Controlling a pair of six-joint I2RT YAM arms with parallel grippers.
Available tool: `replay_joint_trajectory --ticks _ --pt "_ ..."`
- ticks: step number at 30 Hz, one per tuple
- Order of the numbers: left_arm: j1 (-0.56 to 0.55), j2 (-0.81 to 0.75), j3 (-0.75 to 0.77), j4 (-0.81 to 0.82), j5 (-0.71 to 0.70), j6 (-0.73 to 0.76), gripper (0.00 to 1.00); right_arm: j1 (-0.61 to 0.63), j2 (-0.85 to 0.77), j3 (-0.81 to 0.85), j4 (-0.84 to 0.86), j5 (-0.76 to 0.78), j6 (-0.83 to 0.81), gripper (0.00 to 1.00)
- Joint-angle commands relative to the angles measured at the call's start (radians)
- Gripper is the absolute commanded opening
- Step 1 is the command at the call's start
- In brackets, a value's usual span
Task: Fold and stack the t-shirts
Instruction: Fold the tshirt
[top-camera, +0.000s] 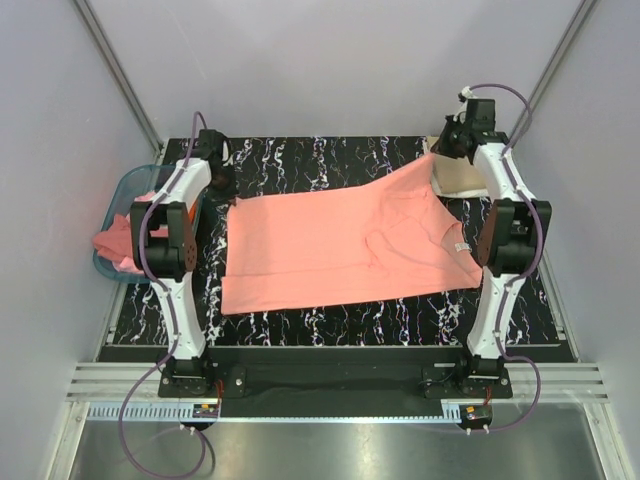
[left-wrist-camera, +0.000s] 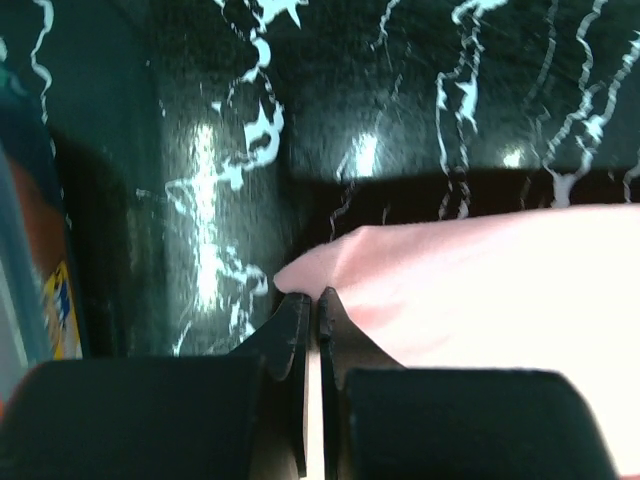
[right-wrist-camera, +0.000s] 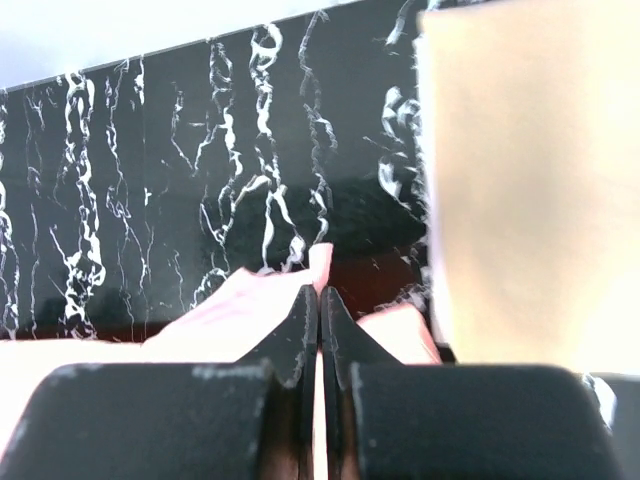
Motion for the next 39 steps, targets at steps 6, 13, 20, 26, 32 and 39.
replay_joint_trajectory --ticks 6,13,20,26,32,39 --pt "0.005 -0.181 -0.165 0.072 0.030 -0.026 0.00 -0.023 -0.314 -0.350 0.255 0.004 0.053 0.00" --pt "0.005 -0.271 -0.308 0.100 0.030 -0.042 0.00 -0.029 -0.473 -0.584 0.287 0.084 0.052 0.00" --pt "0.004 -0.368 -0.416 0.110 0.012 -0.058 0.00 -0.034 -0.648 -0.795 0.349 0.112 0.090 0.00" --pt "0.004 -0.419 -0.466 0.120 0.041 -0.078 0.00 -0.036 -0.760 -0.910 0.356 0.142 0.095 0.00" --pt "0.001 -0.479 -0.545 0.130 0.056 -0.095 0.00 -0.036 -0.875 -1.058 0.352 0.181 0.164 0.00" --pt "-0.004 -0.477 -0.633 0.155 0.023 -0.098 0.00 -0.036 -1.006 -1.204 0.355 0.178 0.256 0.00"
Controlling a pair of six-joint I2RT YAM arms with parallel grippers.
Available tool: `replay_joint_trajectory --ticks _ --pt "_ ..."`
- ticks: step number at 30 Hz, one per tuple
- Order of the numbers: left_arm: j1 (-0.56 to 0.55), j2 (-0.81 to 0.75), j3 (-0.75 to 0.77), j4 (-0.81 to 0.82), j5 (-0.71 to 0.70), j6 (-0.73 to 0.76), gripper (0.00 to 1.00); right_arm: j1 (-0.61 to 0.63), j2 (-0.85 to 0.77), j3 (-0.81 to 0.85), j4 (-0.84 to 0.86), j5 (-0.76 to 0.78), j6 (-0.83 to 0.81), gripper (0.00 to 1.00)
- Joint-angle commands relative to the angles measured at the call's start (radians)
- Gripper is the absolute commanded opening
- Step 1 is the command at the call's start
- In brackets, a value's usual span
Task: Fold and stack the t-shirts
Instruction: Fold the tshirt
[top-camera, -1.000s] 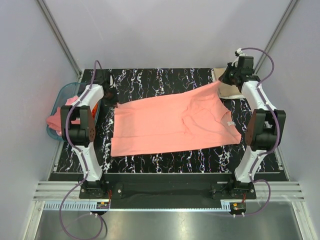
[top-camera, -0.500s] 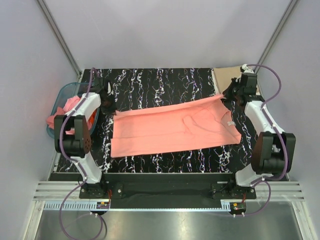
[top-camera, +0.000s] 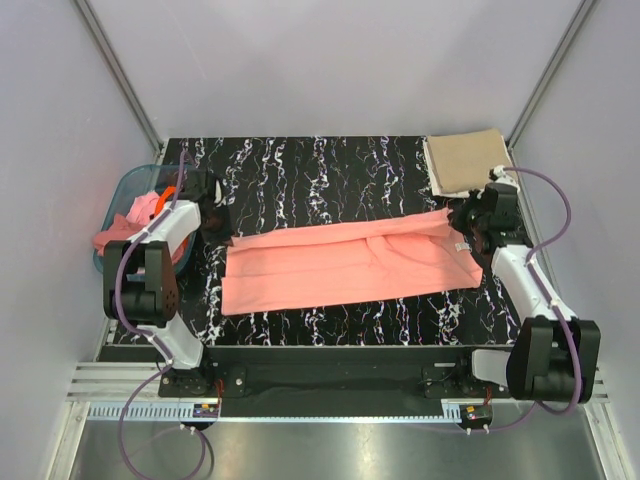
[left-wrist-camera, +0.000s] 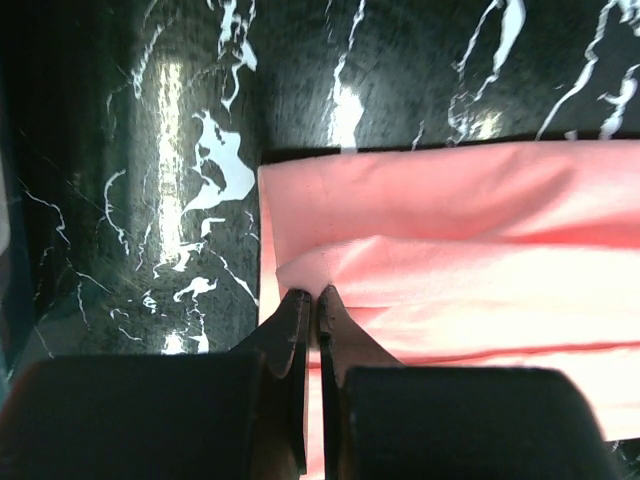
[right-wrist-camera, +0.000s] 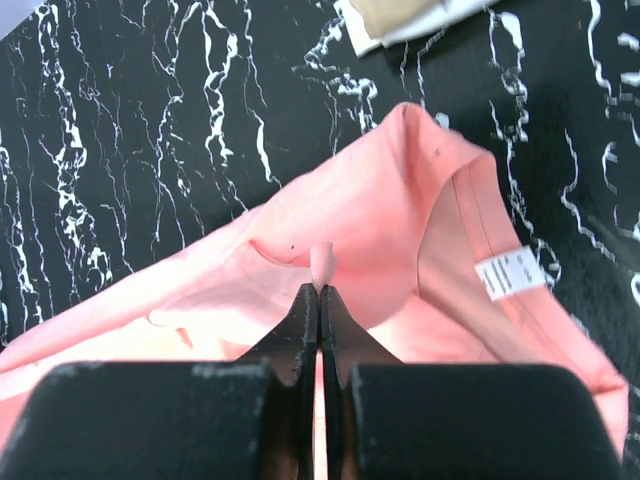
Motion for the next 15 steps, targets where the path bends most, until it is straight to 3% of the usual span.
replay_joint_trajectory --ticks 1,6,9,11,15 --pt "-0.005 -0.040 -0.038 0.057 -0.031 -0.012 0.00 -0.004 -0.083 -0.049 0.035 0.028 0.060 0.00" --pt "-0.010 -0.053 -0.049 0.060 -0.079 -0.023 0.02 -0.004 -0.121 -0.109 -0.006 0.052 0.118 0.00" --pt "-0.013 -0.066 -0.049 0.055 -0.115 -0.029 0.14 -0.004 -0.120 -0.133 -0.052 0.057 0.157 0.00" --pt "-0.015 -0.079 -0.041 0.026 -0.157 -0.043 0.30 -0.004 -0.112 -0.147 -0.069 0.030 0.183 0.00" --pt "-0.033 -0.139 -0.006 -0.005 -0.183 -0.048 0.43 -0.004 -0.107 -0.162 -0.081 0.005 0.197 0.02"
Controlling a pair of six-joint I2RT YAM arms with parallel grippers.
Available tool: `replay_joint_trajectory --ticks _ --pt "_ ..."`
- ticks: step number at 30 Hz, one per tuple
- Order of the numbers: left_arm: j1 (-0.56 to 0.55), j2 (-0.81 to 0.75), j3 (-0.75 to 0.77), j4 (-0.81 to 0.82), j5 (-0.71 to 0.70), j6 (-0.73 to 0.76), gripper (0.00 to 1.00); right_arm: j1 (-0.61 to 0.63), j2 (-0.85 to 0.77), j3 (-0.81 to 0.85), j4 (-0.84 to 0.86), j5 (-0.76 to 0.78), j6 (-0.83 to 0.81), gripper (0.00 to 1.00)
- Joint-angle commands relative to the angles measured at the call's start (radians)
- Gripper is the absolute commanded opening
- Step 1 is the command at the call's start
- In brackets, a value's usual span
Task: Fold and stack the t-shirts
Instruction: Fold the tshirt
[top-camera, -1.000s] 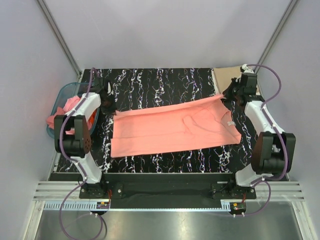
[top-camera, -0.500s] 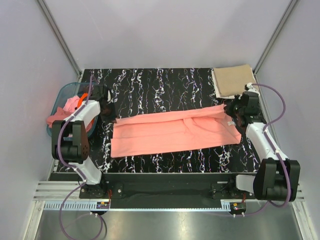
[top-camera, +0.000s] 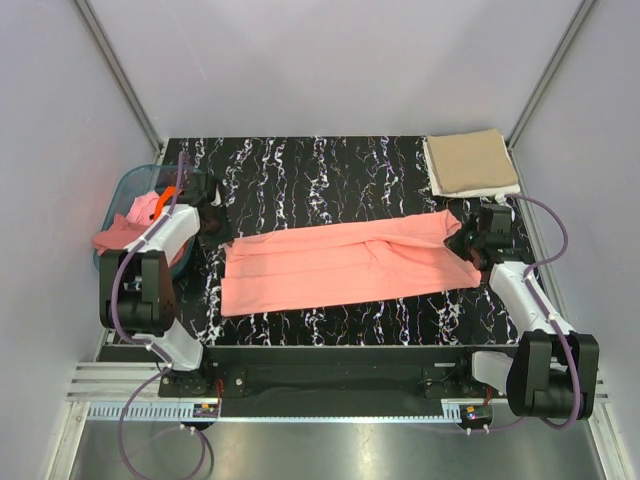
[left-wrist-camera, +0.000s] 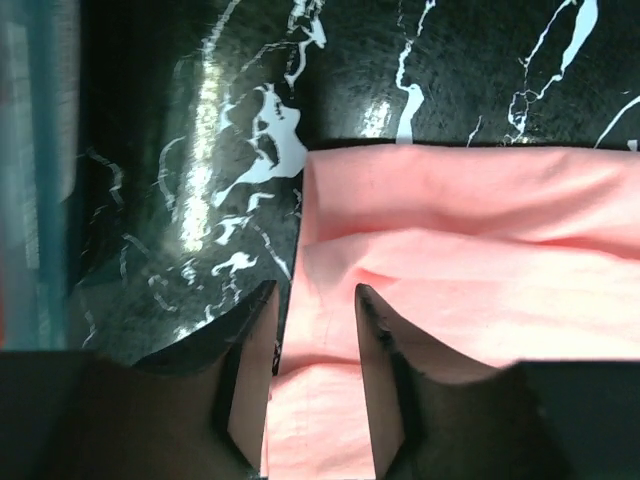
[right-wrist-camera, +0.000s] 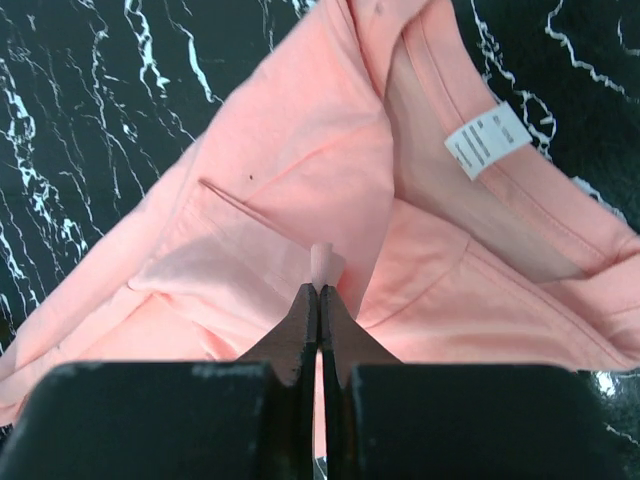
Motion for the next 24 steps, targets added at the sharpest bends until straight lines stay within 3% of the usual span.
replay_joint_trajectory --ticks 1,5,14,24 --pt "-0.020 -0.098 0.044 -0.002 -0.040 -0.013 0.45 -0.004 -0.006 -0.005 -0.008 -0.016 0.035 0.02" --pt "-0.041 -0.060 0.041 -0.002 0.053 -0.016 0.49 -0.004 -0.007 -0.010 -0.008 -0.008 0.036 0.01" --pt "-0.041 0.058 0.124 -0.015 0.021 0.050 0.60 -0.004 0.004 -0.010 -0.004 -0.040 0.021 0.01" --pt "-0.043 0.159 0.192 -0.101 0.095 0.159 0.57 -0.004 -0.010 0.004 -0.001 -0.027 0.013 0.01"
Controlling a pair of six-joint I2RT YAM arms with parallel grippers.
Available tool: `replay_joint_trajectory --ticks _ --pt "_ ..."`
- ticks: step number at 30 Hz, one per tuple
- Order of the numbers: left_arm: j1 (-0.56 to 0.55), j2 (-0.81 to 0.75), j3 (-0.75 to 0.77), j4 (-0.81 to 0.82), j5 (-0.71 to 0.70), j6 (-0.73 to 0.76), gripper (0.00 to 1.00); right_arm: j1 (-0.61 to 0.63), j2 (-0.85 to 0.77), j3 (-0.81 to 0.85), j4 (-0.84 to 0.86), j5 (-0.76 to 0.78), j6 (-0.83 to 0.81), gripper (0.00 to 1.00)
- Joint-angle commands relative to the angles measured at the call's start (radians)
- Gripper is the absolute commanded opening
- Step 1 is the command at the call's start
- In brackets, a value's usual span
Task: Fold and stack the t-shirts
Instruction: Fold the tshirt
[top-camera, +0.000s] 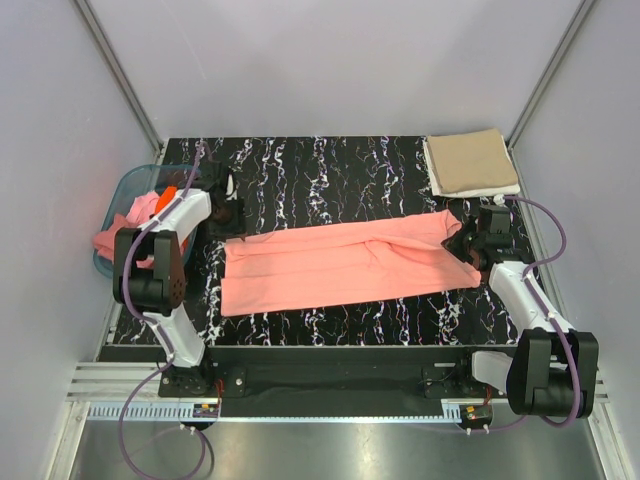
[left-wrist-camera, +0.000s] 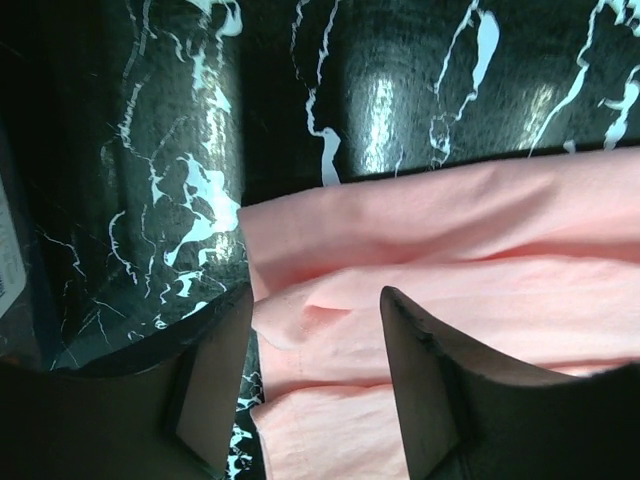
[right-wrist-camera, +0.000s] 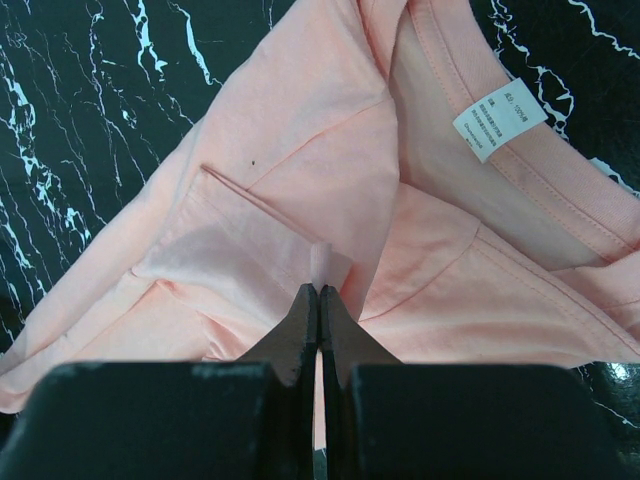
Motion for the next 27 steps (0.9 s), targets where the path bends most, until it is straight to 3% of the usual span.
replay_joint_trajectory --ticks 1,8,14,16,27 --pt "0.002 0.023 0.019 -0.038 0.046 0.057 0.56 -0.004 -0.017 0.016 0.012 0.009 -0.014 0.01" --pt "-0.006 0.009 -0.006 -0.064 0.039 0.097 0.47 -0.004 0.003 0.033 0.013 0.011 -0.022 0.00" --pt "-0.007 0.018 -0.003 -0.067 0.057 0.103 0.18 -0.004 0.009 0.039 0.018 0.009 -0.023 0.00" --pt "-0.006 0.017 -0.003 -0.070 0.059 0.103 0.02 -0.004 0.008 0.039 0.018 0.011 -0.023 0.00" --pt "-0.006 0.032 0.175 -0.069 -0.135 0.103 0.00 -0.004 0.113 0.258 0.021 0.142 -0.046 0.00"
